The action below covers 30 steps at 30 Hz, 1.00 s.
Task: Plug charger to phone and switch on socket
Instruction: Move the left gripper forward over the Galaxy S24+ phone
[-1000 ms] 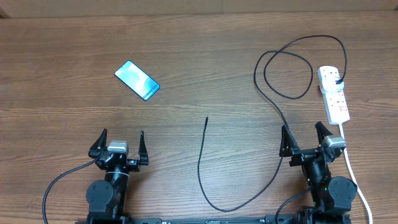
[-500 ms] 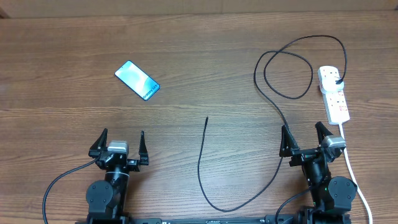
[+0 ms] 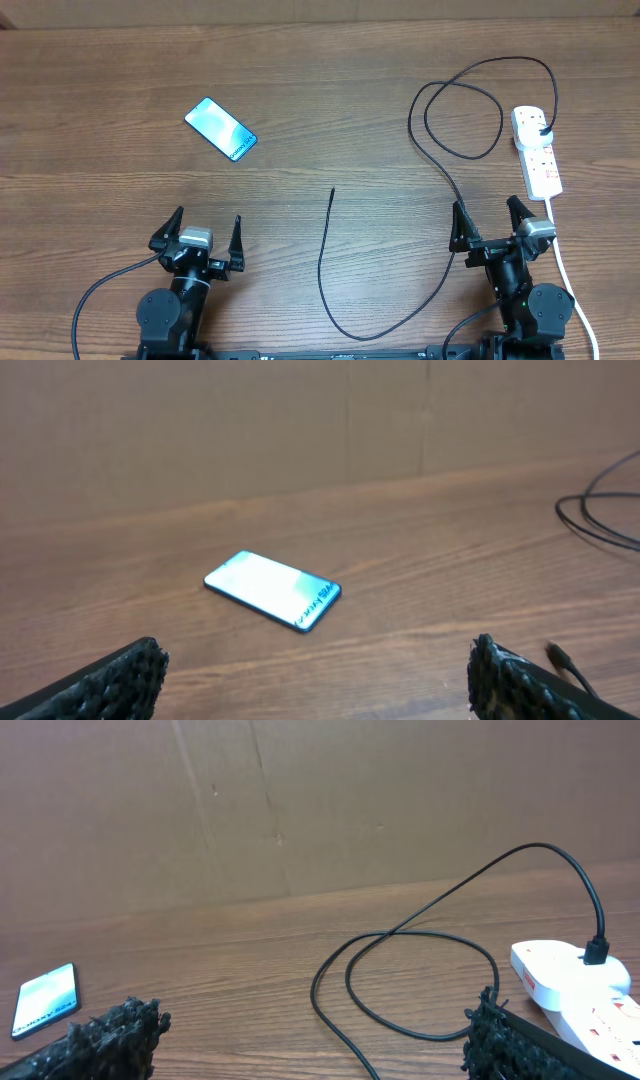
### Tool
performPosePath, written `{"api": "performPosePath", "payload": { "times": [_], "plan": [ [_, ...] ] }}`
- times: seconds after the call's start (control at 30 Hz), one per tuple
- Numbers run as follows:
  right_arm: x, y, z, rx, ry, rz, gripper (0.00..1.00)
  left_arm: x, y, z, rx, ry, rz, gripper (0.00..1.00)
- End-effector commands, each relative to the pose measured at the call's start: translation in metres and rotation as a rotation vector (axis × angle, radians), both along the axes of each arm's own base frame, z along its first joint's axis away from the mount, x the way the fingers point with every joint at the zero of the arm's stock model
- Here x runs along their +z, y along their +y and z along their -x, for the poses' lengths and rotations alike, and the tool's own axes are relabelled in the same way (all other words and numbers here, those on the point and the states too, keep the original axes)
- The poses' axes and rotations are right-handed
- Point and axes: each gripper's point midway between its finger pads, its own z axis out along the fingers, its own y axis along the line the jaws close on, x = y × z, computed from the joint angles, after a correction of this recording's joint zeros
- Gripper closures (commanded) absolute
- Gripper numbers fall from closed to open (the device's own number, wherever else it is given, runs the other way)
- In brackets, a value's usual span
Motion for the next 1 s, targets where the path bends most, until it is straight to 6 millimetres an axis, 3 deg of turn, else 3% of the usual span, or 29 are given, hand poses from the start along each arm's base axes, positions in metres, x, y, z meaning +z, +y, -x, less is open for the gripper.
{"api": "performPosePath", "payload": {
  "times": [0.0,0.2,0.47,0.97],
  "plan": [
    [-0.001,0.000,0.000,-0.005,-0.007,0.004,0.00,0.033,-0.003,0.007,-0.024,-0.056,-0.015,0.00],
    [-0.001,0.000,0.000,-0.005,-0.007,0.004,0.00,0.053,-0.003,0.014,-0.024,-0.075,-0.013,0.00],
    [-0.001,0.000,0.000,-0.005,-0.007,0.004,0.00,0.057,-0.004,0.011,-0.021,-0.010,0.018,0.00],
    [-0.001,0.000,0.000,-0.005,-0.007,0.004,0.00,0.099,-0.020,-0.033,-0.100,0.304,0.028,0.00]
  ]
}}
